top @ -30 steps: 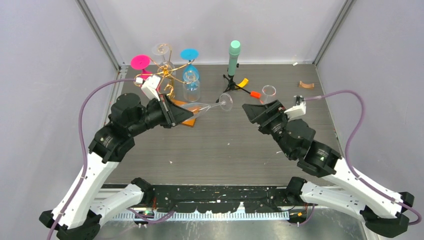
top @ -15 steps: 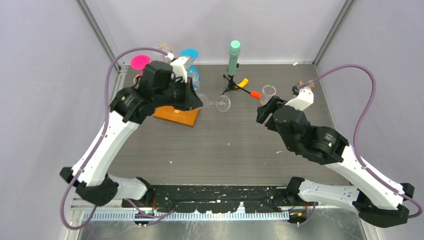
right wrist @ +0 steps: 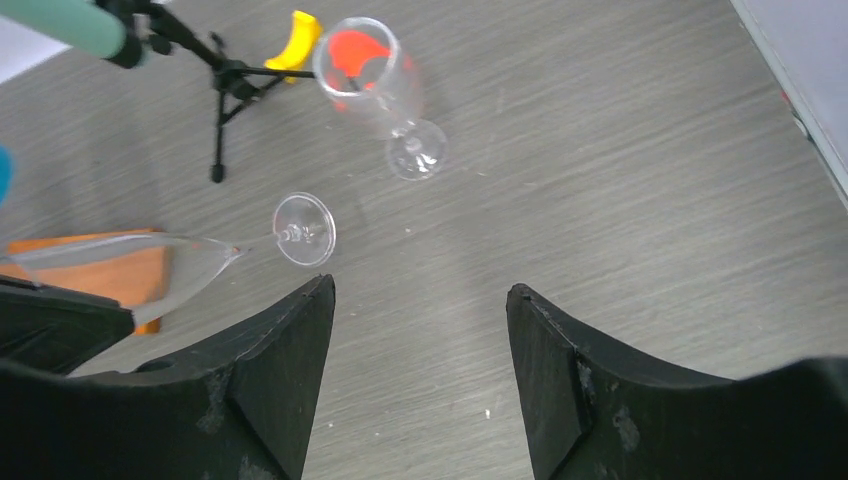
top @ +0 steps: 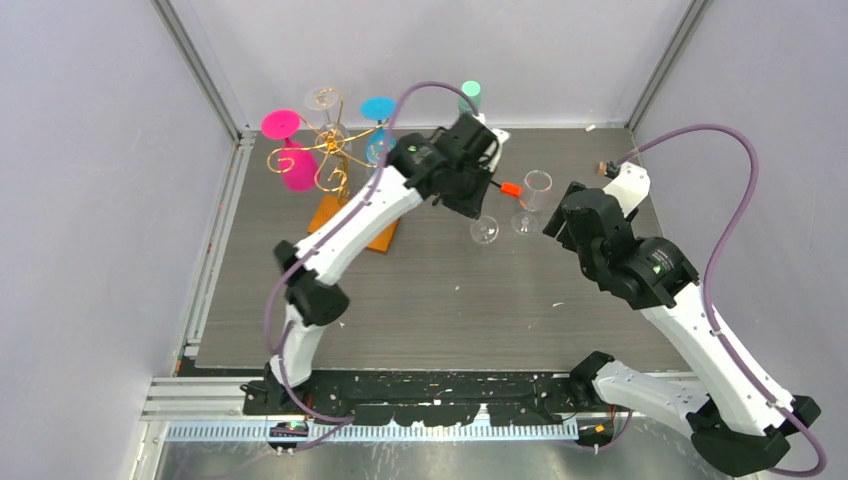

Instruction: Take the wine glass off the wine glass rack

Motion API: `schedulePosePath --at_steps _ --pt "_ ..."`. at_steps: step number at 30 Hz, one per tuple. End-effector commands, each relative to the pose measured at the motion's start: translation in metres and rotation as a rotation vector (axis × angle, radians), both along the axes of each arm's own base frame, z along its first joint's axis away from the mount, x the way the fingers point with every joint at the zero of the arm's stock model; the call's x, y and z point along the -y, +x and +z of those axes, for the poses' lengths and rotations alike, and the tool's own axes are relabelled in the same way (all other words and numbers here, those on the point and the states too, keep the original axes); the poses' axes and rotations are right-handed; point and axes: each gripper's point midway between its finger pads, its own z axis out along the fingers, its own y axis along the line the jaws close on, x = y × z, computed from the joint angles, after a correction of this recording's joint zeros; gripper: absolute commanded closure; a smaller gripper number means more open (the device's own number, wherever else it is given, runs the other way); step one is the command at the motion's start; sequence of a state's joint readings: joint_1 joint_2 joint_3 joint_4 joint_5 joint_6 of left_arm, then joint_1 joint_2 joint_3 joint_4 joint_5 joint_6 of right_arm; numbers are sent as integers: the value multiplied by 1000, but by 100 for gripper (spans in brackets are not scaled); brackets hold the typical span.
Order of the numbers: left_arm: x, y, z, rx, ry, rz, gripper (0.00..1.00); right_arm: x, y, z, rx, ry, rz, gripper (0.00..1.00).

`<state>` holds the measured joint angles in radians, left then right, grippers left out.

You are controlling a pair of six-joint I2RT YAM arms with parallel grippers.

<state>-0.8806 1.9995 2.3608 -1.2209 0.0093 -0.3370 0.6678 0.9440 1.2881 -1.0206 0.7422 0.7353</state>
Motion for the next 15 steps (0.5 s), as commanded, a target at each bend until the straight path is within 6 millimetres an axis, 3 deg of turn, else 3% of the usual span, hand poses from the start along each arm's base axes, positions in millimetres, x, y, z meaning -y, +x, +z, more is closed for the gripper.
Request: schedulePosePath --at_steps 1,5,11,15 --pt "7 6 -14 31 116 -27 100 13 5 -22 -67 11 -12 31" --pt "11 17 -46 38 194 -42 100 20 3 -43 -109 41 -34 31" --pt "15 21 -56 53 211 -85 100 15 1 -70 -149 78 -31 31" --pt "7 16 -65 29 276 -120 100 8 3 -80 -167 107 -16 31"
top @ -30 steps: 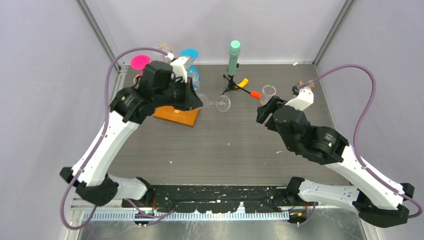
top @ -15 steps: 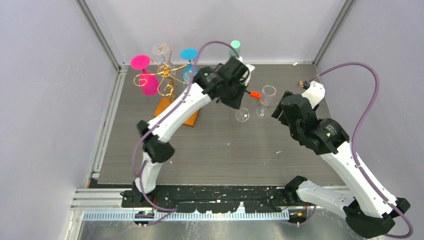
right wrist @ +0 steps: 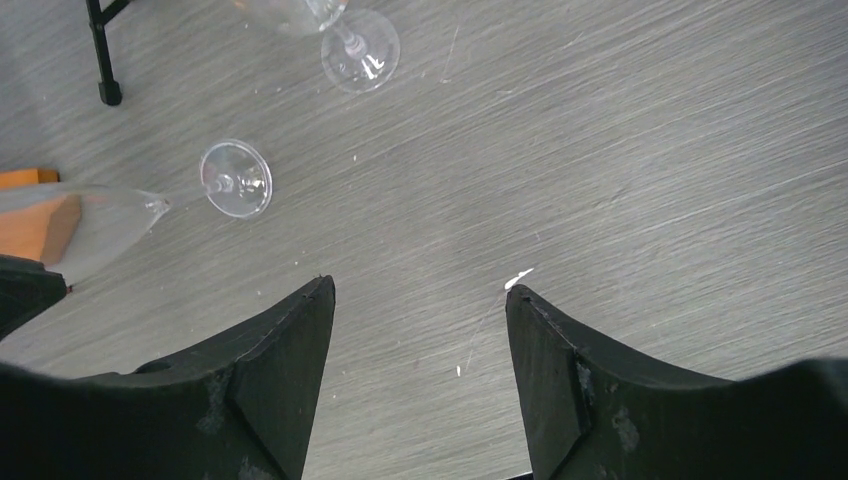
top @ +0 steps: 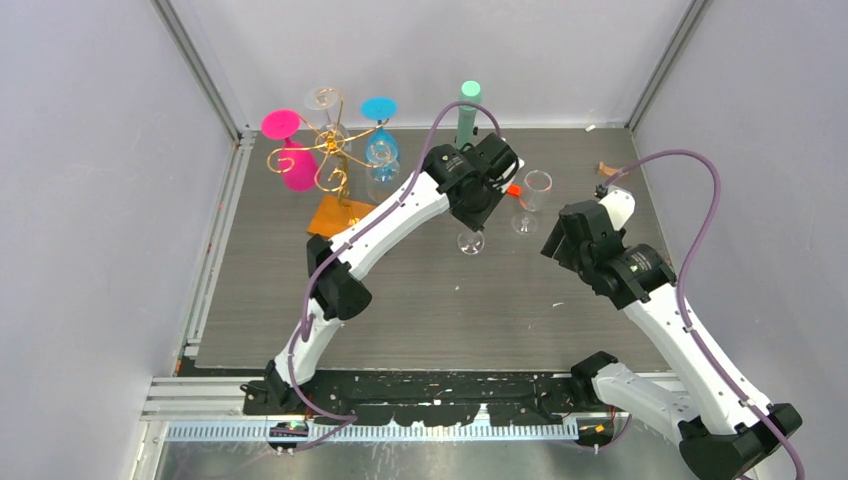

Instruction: Take the wine glass off the wine glass rack

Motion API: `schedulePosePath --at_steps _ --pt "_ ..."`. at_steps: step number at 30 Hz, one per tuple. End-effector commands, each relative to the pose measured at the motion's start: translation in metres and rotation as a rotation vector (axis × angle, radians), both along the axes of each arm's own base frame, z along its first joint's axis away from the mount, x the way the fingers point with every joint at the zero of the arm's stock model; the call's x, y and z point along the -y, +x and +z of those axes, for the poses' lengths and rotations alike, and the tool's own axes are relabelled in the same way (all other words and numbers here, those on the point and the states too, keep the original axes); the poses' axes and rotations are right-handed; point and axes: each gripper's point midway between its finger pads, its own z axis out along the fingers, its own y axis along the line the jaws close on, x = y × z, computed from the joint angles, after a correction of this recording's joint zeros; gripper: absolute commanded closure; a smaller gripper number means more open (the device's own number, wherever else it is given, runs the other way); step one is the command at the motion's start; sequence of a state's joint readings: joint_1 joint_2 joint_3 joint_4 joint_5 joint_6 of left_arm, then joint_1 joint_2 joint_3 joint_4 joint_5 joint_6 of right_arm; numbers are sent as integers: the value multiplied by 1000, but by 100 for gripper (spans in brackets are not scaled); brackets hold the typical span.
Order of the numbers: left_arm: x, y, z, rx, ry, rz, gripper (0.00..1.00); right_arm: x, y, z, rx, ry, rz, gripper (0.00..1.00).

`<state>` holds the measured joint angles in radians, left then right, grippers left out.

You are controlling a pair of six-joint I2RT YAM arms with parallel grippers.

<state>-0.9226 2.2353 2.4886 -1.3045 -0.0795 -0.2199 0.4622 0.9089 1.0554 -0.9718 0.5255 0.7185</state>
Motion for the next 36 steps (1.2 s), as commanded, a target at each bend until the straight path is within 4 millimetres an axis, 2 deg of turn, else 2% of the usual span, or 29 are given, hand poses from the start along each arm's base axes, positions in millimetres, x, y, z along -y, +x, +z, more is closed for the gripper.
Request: schedulePosePath --at_steps 1,4,11,14,20,24,28,31,36 --pt "-14 1 9 29 54 -44 100 -15 8 1 34 84 20 31" --pt "-21 -6 7 3 84 -58 100 -21 10 -3 30 113 35 32" --pt "-27 -25 16 -57 76 -112 100 -37 9 -18 -9 174 73 32" --pt "-28 -21 14 -43 92 -130 93 -46 11 -21 -11 210 94 32" --pt "-24 4 16 6 56 -88 71 -65 13 -30 -32 290 142 32" --pt "-14 20 30 39 -45 -53 63 -73 17 -33 -40 314 157 32" --pt "-12 30 47 80 -109 -29 57 -80 22 -32 -35 329 179 32" --pt "-12 28 64 96 -156 -38 51 -85 26 -20 -3 346 202 32" --pt "-6 8 101 105 -291 -109 44 -96 35 11 59 384 247 32"
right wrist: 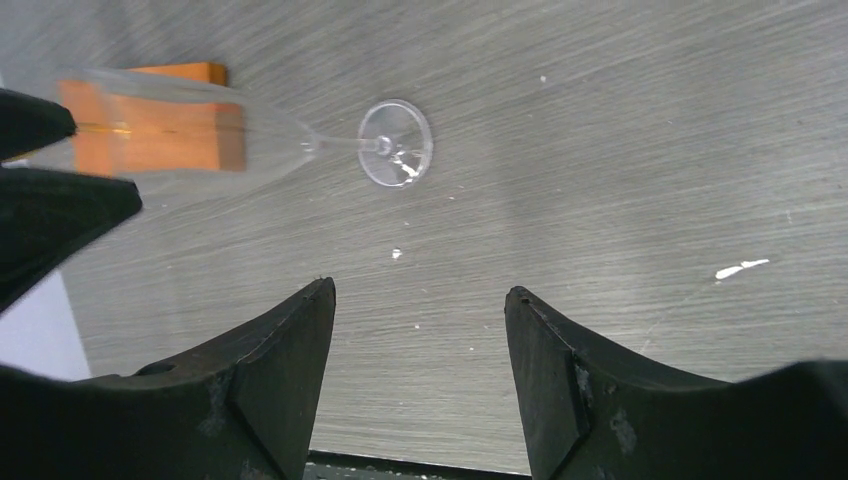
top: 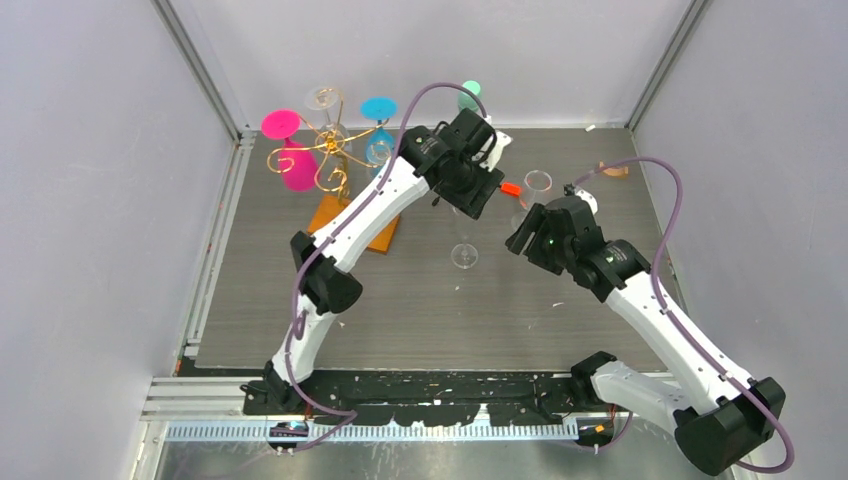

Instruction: Take the wine glass off the wine glass rack

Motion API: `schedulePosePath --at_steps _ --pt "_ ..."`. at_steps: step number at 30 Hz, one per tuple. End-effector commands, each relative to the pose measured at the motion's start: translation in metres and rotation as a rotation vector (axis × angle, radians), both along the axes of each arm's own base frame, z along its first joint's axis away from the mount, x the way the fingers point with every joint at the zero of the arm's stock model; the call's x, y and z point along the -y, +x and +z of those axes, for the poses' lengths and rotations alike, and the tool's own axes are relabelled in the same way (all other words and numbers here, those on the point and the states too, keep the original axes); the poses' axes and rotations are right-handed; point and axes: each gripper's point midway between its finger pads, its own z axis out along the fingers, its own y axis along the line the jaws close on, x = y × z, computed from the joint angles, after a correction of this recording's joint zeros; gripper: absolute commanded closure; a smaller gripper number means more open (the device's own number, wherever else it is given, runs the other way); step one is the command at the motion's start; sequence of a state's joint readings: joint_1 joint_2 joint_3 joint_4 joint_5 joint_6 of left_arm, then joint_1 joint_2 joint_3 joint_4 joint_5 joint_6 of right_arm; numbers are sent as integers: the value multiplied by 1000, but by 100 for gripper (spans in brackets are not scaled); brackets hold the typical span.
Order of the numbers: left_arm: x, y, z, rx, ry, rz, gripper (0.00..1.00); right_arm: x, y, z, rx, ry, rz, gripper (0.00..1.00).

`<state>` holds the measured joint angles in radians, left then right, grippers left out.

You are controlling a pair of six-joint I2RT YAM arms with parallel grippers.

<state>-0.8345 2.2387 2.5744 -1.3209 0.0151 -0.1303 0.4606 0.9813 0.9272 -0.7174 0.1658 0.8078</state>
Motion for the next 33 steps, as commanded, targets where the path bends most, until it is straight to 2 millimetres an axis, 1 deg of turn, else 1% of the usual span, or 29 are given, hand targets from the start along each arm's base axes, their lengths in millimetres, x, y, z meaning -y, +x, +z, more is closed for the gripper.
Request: schedulePosePath --at_steps 1,3,4,5,6,7,8,9,11,12,13,14,15,16,17,18,19,20,21,22,23,24,25,26,27,28,30,33 --pt "9 -22 83 95 -242 -79 44 -17 20 51 128 81 45 32" --pt "8 -27 94 109 -274 -93 43 -22 26 62 145 85 65 32" --pt "6 -29 97 115 -280 -96 43 -24 28 63 144 84 71 32" --pt "4 -29 99 121 -281 -95 43 -26 31 70 159 85 80 32" --pt "1 -30 103 130 -281 -91 44 -28 35 70 155 80 84 32" --pt "-2 -29 106 140 -280 -82 44 -30 38 77 171 80 89 32" --pt "-7 -29 110 152 -278 -70 45 -33 43 76 164 73 93 32" --pt "-11 -28 113 166 -273 -57 45 -35 49 80 171 65 95 33" --pt "-23 -25 119 201 -253 -18 46 -40 59 86 182 47 105 34" --pt "-30 -23 122 224 -241 6 46 -43 61 87 186 32 107 34" --pt "-39 -19 126 254 -222 43 46 -46 69 91 193 13 113 34" --pt "-46 -19 129 274 -213 64 46 -49 70 91 191 -13 117 34" --pt "-54 -20 134 293 -211 82 46 -54 76 95 198 -38 129 35" --pt "-60 -21 137 311 -209 97 45 -55 77 94 197 -77 124 34" --pt "-67 -23 142 331 -213 111 44 -59 83 94 198 -108 133 34" --pt "-73 -24 148 357 -226 124 42 -59 85 98 206 -149 130 34" --pt "-81 -27 154 381 -238 139 41 -62 90 89 182 -183 131 34" --pt "-88 -31 160 404 -253 150 38 -61 91 91 181 -222 127 35" --pt "-94 -34 166 428 -269 160 34 -62 95 83 161 -253 128 35" --pt "-102 -39 174 456 -293 172 30 -61 96 84 161 -285 125 35" --pt "-110 -43 180 484 -314 186 26 -62 97 77 140 -309 131 35" --pt "-118 -47 184 506 -332 198 22 -63 99 79 144 -322 135 37" --pt "-129 -54 189 533 -355 206 18 -63 99 73 127 -342 142 39" --pt "-135 -59 194 555 -378 212 15 -64 100 75 128 -354 146 42" --pt "-142 -63 197 575 -393 219 9 -65 99 70 112 -362 159 43" --pt "-148 -67 201 597 -411 224 7 -67 99 69 108 -364 171 46" --pt "-159 -74 205 629 -435 238 4 -71 99 60 79 -368 198 51" --pt "-175 -78 208 673 -449 285 3 -71 98 50 46 -387 214 57"
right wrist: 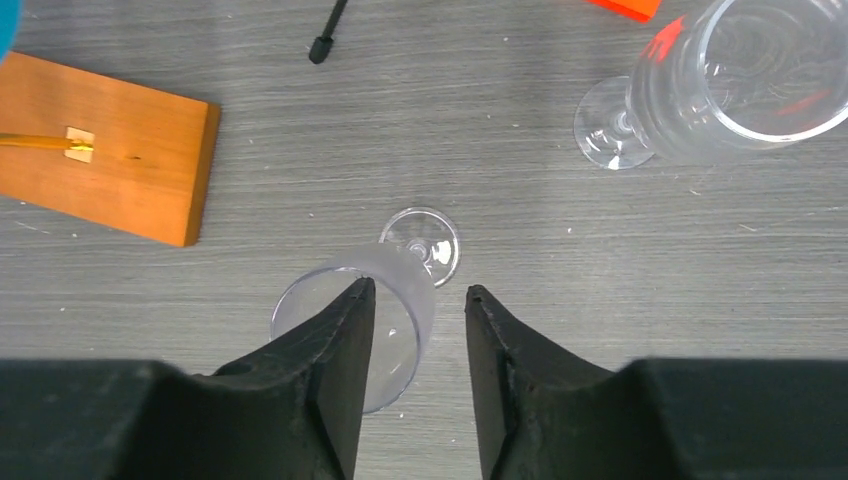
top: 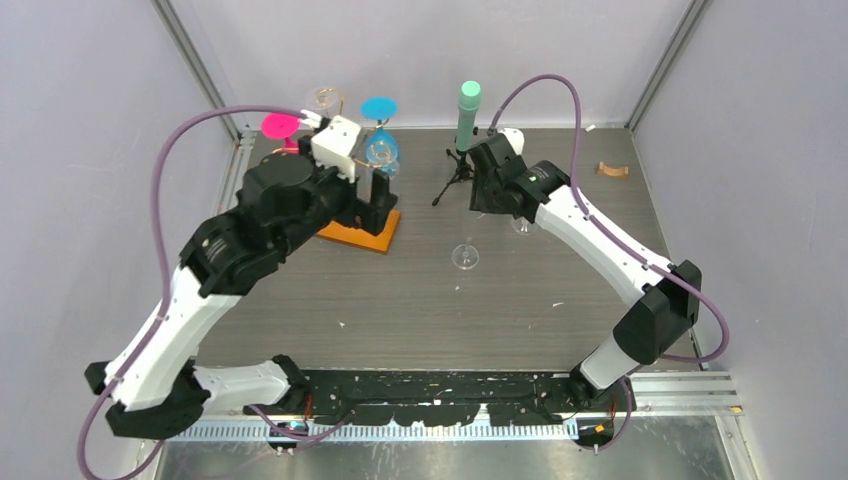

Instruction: Take the wine glass off the wine glass rack

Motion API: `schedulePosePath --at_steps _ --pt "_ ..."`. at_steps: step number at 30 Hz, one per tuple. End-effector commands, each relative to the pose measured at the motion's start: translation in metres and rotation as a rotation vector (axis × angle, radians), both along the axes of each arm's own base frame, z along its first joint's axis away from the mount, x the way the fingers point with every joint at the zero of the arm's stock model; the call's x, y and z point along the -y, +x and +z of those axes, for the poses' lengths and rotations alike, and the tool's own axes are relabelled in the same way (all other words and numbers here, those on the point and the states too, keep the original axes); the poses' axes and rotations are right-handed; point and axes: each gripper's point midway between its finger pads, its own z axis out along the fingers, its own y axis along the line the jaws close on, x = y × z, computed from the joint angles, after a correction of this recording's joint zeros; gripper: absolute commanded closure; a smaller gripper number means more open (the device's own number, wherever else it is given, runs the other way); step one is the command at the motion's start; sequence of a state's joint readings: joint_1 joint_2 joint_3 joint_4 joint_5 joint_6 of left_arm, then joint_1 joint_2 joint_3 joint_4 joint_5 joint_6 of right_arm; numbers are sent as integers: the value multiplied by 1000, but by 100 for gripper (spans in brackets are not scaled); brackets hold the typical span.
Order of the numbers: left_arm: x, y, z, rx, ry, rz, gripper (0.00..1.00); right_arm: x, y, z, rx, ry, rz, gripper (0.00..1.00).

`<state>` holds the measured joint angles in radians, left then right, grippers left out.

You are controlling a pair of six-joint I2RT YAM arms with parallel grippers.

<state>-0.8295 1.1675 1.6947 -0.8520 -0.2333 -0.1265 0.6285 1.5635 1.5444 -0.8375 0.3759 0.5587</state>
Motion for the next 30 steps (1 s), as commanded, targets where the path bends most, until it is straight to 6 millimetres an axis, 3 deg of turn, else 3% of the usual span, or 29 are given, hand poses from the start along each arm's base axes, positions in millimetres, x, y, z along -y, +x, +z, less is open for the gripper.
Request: schedulePosePath --at_steps 1,5,10,13,19,30 --pt "-15 10 20 115 -85 94 3 0 3 7 5 -40 20 58" --pt "-29 6 17 136 -95 134 3 -3 8 2 -11 -52 24 69" --pt "-39 2 9 131 -78 154 2 -7 17 0 -22 -80 24 90" --pt "-44 0 7 129 -73 165 3 0 22 5 -3 -118 3 99" --pt "-50 -3 2 127 -67 178 2 17 37 19 34 -159 -46 100" --pt "-55 -4 -5 117 -50 195 2 33 65 5 5 -164 -88 100"
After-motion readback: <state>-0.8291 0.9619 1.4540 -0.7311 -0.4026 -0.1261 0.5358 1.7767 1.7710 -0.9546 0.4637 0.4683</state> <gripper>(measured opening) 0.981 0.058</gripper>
